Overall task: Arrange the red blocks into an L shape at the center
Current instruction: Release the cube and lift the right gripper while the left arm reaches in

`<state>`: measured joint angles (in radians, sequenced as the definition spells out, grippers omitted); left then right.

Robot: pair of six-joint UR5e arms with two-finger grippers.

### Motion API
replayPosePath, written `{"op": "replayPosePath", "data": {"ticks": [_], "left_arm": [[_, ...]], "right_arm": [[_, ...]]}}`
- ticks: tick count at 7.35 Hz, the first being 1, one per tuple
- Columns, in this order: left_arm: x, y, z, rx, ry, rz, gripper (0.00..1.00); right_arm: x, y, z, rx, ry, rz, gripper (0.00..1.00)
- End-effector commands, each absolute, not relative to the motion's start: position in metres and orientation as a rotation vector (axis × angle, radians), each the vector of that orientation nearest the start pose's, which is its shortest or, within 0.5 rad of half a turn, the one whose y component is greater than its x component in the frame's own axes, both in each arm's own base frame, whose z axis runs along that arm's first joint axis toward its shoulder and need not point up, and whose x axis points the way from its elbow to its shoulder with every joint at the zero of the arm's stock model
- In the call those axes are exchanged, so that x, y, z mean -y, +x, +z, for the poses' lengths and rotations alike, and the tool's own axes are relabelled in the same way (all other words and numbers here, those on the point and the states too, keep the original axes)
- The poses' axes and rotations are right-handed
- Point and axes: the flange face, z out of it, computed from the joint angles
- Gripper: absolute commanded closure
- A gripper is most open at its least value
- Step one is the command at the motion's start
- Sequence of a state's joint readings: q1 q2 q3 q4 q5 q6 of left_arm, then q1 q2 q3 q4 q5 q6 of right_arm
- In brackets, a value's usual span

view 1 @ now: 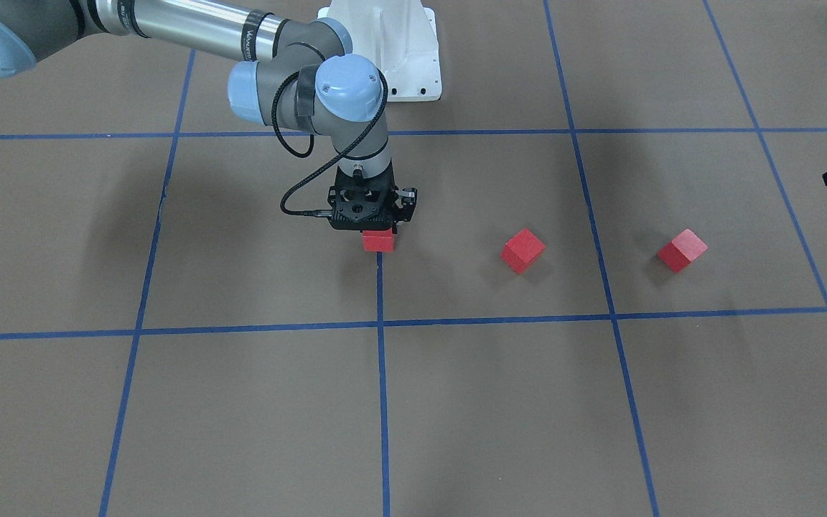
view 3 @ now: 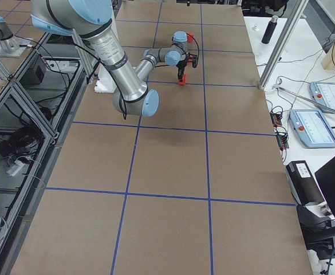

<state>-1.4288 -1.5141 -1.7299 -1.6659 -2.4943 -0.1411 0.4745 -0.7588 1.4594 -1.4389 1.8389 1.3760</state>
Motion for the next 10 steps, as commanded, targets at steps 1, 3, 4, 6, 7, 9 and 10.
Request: {"op": "replayPosePath", "data": {"ticks": [1,3,4,6,7,9,10], "left_arm": [[0.478,0.014,0.588,-0.935,0.049,0.091,0.00],[0.478,0.014,0.588,-0.935,0.048,0.090,0.00],[0.478,0.014,0.588,-0.935,0.048,0.090,0.00],[0.478,0.014,0.588,-0.935,0.048,0.090,0.00],[0.478,0.014,0.588,-0.935,0.048,0.090,0.00],[0.488,0.016,0.571,-0.943,0.063,0.075,0.00],[0.511,0.033,0.537,-0.954,0.076,0.054,0.00]], "right_arm": [[0.432,-0.618,0.195,0.860,0.039,0.143,0.40],[0.432,-0.618,0.196,0.859,0.048,0.123,0.36],[0.432,-0.618,0.197,0.858,0.048,0.121,0.26],[0.432,-0.619,0.199,0.855,0.048,0.119,0.19],[0.432,-0.618,0.195,0.862,0.052,0.115,0.02],[0.429,-0.595,0.171,0.918,0.078,0.113,0.01],[0.428,-0.556,0.170,0.955,0.093,0.126,0.01]]}}
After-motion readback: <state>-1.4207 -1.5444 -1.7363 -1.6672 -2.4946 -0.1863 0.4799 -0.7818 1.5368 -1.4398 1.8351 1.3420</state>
